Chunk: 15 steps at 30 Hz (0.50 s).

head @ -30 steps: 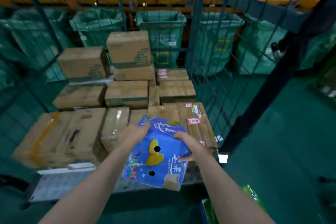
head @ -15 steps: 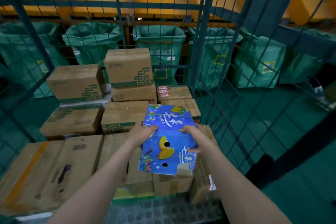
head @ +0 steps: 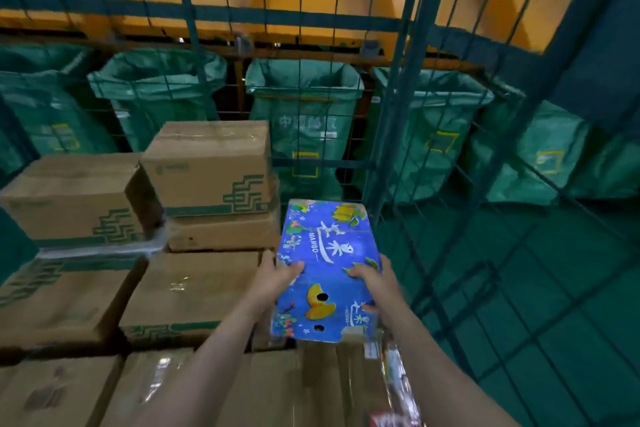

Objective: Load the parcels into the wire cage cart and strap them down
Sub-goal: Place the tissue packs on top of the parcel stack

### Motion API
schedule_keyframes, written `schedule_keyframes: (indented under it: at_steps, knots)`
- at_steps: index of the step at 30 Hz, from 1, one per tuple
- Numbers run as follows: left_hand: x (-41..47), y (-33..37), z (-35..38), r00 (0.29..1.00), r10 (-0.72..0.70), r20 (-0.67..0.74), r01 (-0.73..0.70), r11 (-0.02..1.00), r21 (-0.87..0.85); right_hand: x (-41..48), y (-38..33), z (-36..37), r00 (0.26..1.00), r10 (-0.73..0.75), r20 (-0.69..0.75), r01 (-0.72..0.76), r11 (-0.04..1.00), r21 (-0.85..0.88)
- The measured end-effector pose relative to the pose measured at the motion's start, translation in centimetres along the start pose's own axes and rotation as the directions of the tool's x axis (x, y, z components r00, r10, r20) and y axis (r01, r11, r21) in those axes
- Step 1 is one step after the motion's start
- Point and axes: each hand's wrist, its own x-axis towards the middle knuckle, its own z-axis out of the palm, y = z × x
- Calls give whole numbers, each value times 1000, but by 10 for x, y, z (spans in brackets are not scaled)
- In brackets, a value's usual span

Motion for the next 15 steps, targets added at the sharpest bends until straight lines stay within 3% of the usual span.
schedule_keyframes:
  at_steps: [9, 12, 15]
  knots:
    - [158, 31, 6, 994, 65, -92, -61, 997, 48, 157, -35, 36, 991, -137, 7, 137, 991, -8]
    - [211, 33, 9, 984, 89, -154, -71, 990, 121, 219, -34, 55, 983, -184, 7, 184, 983, -26]
    - [253, 19, 18, 974, 121, -189, -49, 937, 346, 272, -22, 78, 979, -201, 21, 201, 968, -151]
